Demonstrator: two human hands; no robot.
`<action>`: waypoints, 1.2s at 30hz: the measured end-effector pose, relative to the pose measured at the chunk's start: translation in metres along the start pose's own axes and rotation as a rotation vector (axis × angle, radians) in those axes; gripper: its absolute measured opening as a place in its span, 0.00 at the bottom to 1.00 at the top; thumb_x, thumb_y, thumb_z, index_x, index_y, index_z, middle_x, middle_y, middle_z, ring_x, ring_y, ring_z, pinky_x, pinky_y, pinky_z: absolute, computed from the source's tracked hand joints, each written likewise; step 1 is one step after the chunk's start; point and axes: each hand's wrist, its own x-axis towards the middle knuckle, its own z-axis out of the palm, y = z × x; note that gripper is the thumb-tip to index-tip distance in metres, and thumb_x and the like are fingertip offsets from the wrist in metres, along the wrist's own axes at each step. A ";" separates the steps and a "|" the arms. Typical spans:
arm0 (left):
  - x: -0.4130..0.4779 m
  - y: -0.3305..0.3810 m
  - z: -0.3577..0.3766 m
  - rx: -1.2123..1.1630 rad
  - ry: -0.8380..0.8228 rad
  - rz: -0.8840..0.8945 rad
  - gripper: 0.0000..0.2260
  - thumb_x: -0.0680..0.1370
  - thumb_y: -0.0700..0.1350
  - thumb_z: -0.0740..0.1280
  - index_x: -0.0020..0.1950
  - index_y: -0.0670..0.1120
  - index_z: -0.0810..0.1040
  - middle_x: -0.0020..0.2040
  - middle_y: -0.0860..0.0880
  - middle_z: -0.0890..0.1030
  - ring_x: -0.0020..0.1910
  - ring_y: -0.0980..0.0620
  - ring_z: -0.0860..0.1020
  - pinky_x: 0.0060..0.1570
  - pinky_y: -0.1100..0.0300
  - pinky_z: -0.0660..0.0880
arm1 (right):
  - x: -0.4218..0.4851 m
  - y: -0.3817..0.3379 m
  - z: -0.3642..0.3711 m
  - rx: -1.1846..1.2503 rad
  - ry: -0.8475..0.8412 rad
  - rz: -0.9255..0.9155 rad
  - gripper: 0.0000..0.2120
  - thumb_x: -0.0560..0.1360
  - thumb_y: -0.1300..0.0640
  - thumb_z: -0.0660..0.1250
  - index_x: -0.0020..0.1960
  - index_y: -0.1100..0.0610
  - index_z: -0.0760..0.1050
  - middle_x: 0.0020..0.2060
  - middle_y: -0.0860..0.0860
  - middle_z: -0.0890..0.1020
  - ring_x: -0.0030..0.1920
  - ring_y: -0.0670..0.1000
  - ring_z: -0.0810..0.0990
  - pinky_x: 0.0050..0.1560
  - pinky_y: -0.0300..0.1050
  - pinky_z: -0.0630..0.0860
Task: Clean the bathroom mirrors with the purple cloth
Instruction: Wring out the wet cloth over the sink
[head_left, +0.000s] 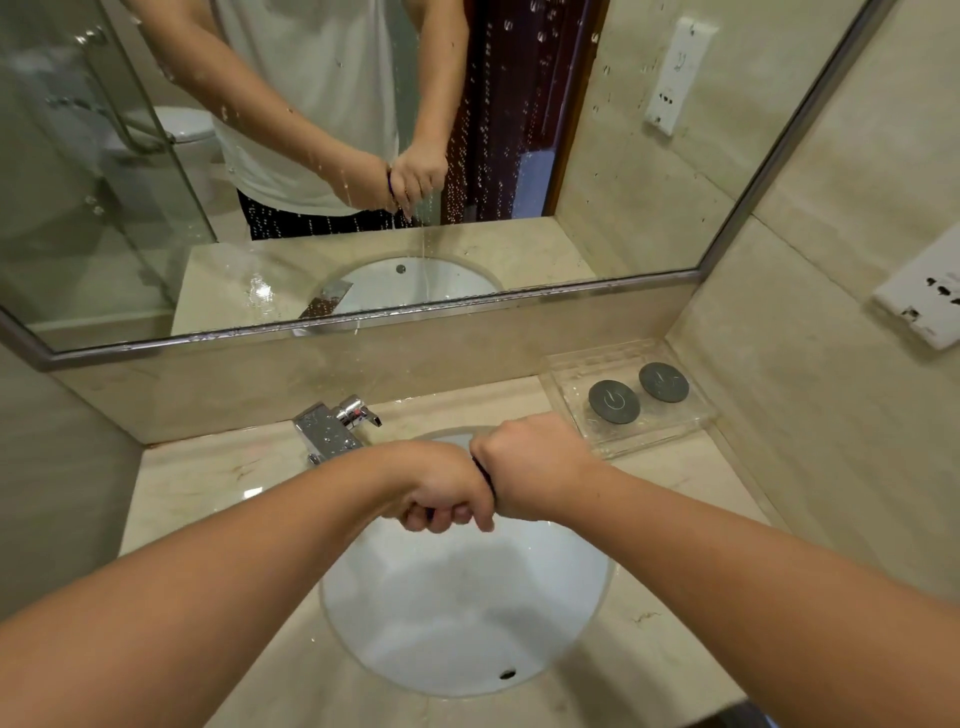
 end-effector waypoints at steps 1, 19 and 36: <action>0.002 0.002 0.002 0.113 0.114 0.023 0.10 0.72 0.43 0.70 0.35 0.47 0.70 0.29 0.50 0.69 0.24 0.51 0.64 0.24 0.66 0.56 | 0.003 -0.001 -0.002 0.000 -0.044 0.021 0.13 0.68 0.49 0.69 0.35 0.49 0.65 0.27 0.45 0.67 0.26 0.51 0.69 0.27 0.40 0.57; 0.015 -0.006 0.010 0.670 0.616 0.204 0.11 0.75 0.44 0.64 0.56 0.49 0.79 0.39 0.53 0.78 0.34 0.51 0.76 0.27 0.62 0.65 | 0.009 -0.003 0.020 0.295 -0.154 0.260 0.07 0.67 0.57 0.65 0.35 0.49 0.67 0.32 0.46 0.71 0.28 0.48 0.70 0.27 0.40 0.62; -0.020 0.016 -0.015 -0.802 0.449 0.537 0.07 0.78 0.45 0.62 0.51 0.43 0.77 0.47 0.41 0.78 0.46 0.46 0.74 0.50 0.52 0.67 | 0.001 0.004 -0.013 2.186 0.266 0.719 0.12 0.82 0.47 0.63 0.56 0.53 0.80 0.48 0.53 0.85 0.44 0.54 0.85 0.53 0.58 0.81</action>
